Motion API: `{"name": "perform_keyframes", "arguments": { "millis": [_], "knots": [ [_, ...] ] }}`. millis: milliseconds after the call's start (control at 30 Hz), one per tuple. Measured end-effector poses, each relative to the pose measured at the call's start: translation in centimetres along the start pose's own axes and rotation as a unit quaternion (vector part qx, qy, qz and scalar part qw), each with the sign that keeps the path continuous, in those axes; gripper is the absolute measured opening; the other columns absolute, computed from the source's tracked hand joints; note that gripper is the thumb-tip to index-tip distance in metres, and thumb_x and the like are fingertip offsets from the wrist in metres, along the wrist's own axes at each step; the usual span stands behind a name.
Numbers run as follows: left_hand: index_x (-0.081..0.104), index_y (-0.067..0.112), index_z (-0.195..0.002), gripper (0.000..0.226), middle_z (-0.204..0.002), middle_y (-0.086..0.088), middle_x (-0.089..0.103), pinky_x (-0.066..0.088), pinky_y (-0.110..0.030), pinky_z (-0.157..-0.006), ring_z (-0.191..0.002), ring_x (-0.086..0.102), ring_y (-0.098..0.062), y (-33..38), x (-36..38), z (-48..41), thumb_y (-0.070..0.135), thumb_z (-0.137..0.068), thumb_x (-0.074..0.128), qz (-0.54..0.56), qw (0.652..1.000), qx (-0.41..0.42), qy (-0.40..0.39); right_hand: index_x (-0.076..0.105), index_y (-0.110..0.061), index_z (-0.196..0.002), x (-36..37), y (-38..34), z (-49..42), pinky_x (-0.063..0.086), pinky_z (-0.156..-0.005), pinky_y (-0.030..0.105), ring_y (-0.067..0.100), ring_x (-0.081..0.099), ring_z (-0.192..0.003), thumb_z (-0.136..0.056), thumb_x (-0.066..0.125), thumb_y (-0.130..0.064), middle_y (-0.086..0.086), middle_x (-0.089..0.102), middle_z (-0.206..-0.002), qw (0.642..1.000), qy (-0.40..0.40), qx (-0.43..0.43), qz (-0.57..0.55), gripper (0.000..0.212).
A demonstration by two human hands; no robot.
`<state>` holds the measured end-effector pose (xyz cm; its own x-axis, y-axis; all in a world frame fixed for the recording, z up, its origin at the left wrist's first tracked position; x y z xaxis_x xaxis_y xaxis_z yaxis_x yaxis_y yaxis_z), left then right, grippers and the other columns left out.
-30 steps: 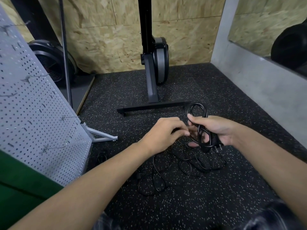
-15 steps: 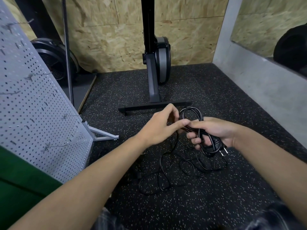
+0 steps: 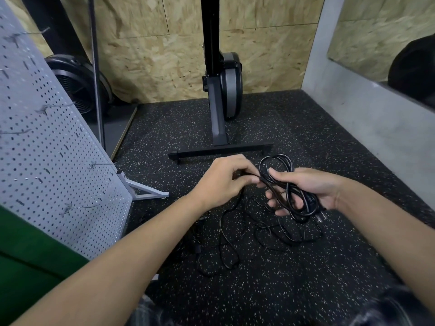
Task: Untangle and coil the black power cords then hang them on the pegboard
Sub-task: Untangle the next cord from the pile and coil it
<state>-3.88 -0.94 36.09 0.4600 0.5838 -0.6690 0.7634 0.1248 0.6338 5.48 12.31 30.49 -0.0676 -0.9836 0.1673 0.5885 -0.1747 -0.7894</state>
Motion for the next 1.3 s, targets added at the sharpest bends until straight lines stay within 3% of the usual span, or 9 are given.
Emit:
{"name": "perform_keyframes", "arguments": {
  "millis": [300, 433, 533, 667, 800, 1000, 1100, 1200, 1300],
  "knots": [
    [0.077, 0.018, -0.097, 0.004, -0.095, 0.010, 0.071, 0.042, -0.011, -0.079, -0.091, 0.065, -0.006, -0.9, -0.1, 0.2, 0.017, -0.094, 0.077, 0.035, 0.996, -0.057, 0.067, 0.067, -0.004, -0.131, 0.8, -0.1, 0.7, 0.064, -0.071, 0.040, 0.027, 0.074, -0.092, -0.099, 0.058, -0.043, 0.019, 0.074, -0.106, 0.999, -0.027, -0.002, 0.045, 0.051],
    [0.077, 0.020, -0.100, 0.005, -0.093, 0.012, 0.075, 0.050, -0.020, -0.081, -0.089, 0.069, -0.004, -0.7, 1.2, 0.3, 0.023, -0.097, 0.075, 0.035, 0.998, -0.053, -0.029, 0.071, 0.001, -0.120, 0.4, 0.3, 0.2, 0.062, -0.069, 0.038, 0.022, 0.067, -0.076, -0.099, 0.063, -0.041, 0.011, 0.067, -0.087, 0.998, -0.018, 0.000, 0.055, 0.048],
    [0.079, 0.021, -0.102, 0.007, -0.094, 0.012, 0.078, 0.053, -0.024, -0.092, -0.096, 0.072, -0.004, -0.7, 2.1, 0.3, 0.023, -0.096, 0.076, 0.045, 0.993, -0.055, -0.092, 0.073, -0.001, -0.107, 0.5, 0.4, 0.3, 0.064, -0.068, 0.038, 0.025, 0.072, -0.080, -0.099, 0.061, -0.044, 0.015, 0.073, -0.095, 0.997, -0.004, 0.003, 0.076, 0.046],
    [0.080, 0.020, -0.103, 0.009, -0.098, 0.011, 0.077, 0.053, -0.029, -0.094, -0.099, 0.070, -0.007, -1.3, 2.5, 0.3, 0.018, -0.095, 0.077, 0.064, 0.990, -0.062, -0.112, 0.070, 0.006, -0.115, 0.8, 0.3, 0.3, 0.066, -0.073, 0.040, 0.032, 0.076, -0.101, -0.101, 0.055, -0.047, 0.024, 0.075, -0.116, 0.998, -0.007, 0.007, 0.054, 0.057],
    [0.081, 0.019, -0.102, 0.010, -0.098, 0.005, 0.078, 0.055, -0.046, -0.097, -0.099, 0.072, -0.016, -1.6, 2.8, 0.3, 0.015, -0.093, 0.078, 0.110, 0.984, -0.074, -0.117, 0.067, 0.011, -0.119, 0.7, 0.1, 0.2, 0.067, -0.073, 0.043, 0.033, 0.077, -0.099, -0.103, 0.051, -0.047, 0.028, 0.074, -0.115, 1.000, 0.007, -0.006, 0.016, 0.063],
    [0.081, 0.013, -0.103, 0.010, -0.097, 0.004, 0.079, 0.056, -0.037, -0.095, -0.096, 0.072, -0.013, -1.5, 2.8, 0.4, 0.012, -0.093, 0.078, 0.139, 0.982, -0.079, -0.100, 0.067, 0.011, -0.120, 0.3, 0.0, -0.2, 0.066, -0.077, 0.045, 0.035, 0.076, -0.096, -0.102, 0.050, -0.051, 0.027, 0.075, -0.109, 0.999, 0.028, -0.021, 0.007, 0.066],
    [0.079, 0.014, -0.101, 0.007, -0.094, 0.007, 0.078, 0.055, -0.036, -0.096, -0.094, 0.071, -0.009, -1.6, 3.0, 0.3, 0.014, -0.095, 0.076, 0.127, 0.979, -0.085, -0.135, 0.073, 0.011, -0.106, 0.4, -0.2, -0.1, 0.066, -0.076, 0.045, 0.037, 0.076, -0.097, -0.101, 0.051, -0.053, 0.016, 0.067, -0.081, 1.000, 0.012, -0.025, -0.003, 0.068],
    [0.080, 0.021, -0.098, 0.006, -0.094, 0.012, 0.078, 0.054, -0.032, -0.098, -0.094, 0.071, -0.002, -1.4, 3.6, 0.5, 0.019, -0.093, 0.077, 0.071, 0.979, -0.089, -0.166, 0.078, 0.003, -0.080, 0.6, 0.1, 0.0, 0.067, -0.074, 0.045, 0.039, 0.076, -0.096, -0.103, 0.048, -0.054, 0.016, 0.062, -0.071, 0.999, 0.017, -0.016, 0.026, 0.068],
    [0.080, 0.022, -0.100, 0.008, -0.098, 0.012, 0.076, 0.052, -0.030, -0.099, -0.098, 0.069, -0.002, -0.9, 4.0, 0.5, 0.019, -0.093, 0.077, 0.041, 0.983, -0.070, -0.164, 0.072, 0.009, -0.103, 0.6, 0.5, -0.1, 0.066, -0.076, 0.045, 0.034, 0.076, -0.093, -0.102, 0.049, -0.054, 0.024, 0.074, -0.087, 0.998, 0.026, -0.002, 0.056, 0.068]
  ]
}}
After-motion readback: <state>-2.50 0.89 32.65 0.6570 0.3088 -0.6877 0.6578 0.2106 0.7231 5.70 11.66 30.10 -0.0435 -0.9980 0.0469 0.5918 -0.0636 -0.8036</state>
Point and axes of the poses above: each hand's wrist, its own z-axis away from the middle knuckle, its own x-axis out of the palm, y = z × x, the point moved 8 cm from there along -z, towards the middle knuckle
